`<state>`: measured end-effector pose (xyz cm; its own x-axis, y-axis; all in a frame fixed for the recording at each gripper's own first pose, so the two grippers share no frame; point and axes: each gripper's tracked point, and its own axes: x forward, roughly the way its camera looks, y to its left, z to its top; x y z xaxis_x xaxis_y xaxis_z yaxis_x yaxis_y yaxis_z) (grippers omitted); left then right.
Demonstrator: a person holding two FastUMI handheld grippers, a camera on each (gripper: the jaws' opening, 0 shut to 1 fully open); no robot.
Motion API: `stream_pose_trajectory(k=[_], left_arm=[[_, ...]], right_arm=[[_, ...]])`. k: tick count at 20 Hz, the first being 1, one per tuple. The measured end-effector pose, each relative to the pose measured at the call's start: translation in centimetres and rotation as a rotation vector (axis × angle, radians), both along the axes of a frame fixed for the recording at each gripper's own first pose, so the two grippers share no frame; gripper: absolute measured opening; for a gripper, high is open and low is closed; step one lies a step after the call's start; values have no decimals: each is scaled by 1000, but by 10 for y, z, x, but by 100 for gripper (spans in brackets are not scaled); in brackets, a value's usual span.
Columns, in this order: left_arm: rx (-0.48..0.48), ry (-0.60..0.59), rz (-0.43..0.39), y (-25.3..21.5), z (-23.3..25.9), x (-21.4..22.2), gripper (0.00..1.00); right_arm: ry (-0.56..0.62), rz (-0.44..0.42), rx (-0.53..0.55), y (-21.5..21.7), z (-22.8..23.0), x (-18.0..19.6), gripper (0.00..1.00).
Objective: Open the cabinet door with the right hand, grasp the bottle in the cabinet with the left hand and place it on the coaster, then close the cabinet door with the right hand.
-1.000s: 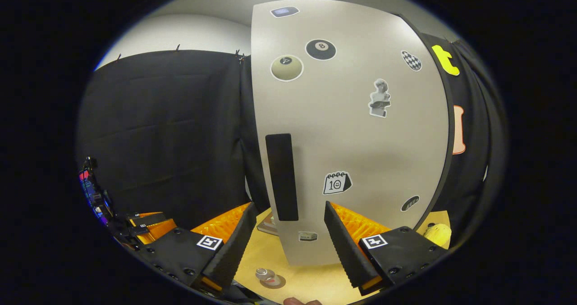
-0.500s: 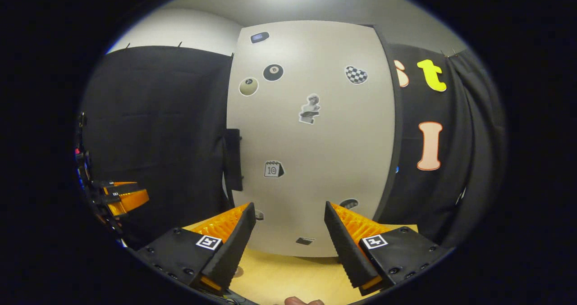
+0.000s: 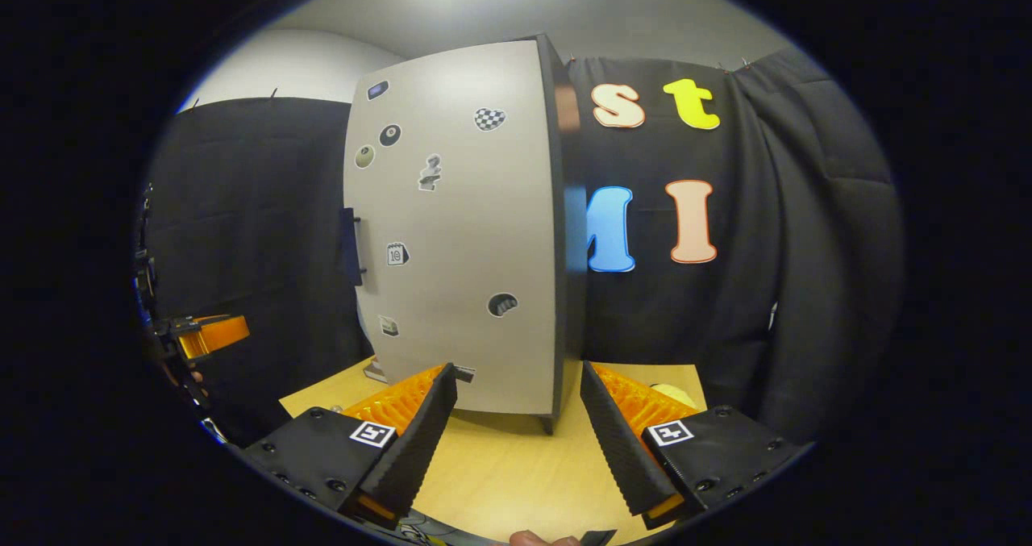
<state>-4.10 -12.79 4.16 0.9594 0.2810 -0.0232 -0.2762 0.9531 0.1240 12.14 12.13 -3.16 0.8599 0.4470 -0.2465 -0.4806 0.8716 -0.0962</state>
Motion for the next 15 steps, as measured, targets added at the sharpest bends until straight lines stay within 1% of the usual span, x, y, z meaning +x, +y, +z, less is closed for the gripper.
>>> stream_pose_trajectory(k=[3,5,6,7,8,9,10,13,15], left_arm=[[29,-23,-21,-18,12,-3,82],[40,-34,-61,-31,20,-4,82],[43,-34,-76,-35,23,-6,82],[48,-33,-89,-40,25,-2,82],[53,-34,-98,-44,27,0,82],[56,-36,-115,-49,28,1,84],[59,-36,-132,-55,28,2,82],[52,-37,-159,-67,23,2,82],[29,-39,-183,-75,18,0,82]], right_arm=[[-21,-55,14,-37,4,-2,98],[-31,-81,21,-55,4,-7,98],[-41,-97,16,-64,5,-8,93],[-49,-113,10,-72,5,-9,97],[-52,-128,7,-79,4,-8,97],[-56,-141,15,-85,5,-8,98],[-58,-159,31,-90,7,-7,98],[-48,-216,99,-107,8,-5,98],[-43,-241,119,-115,6,-5,98]])
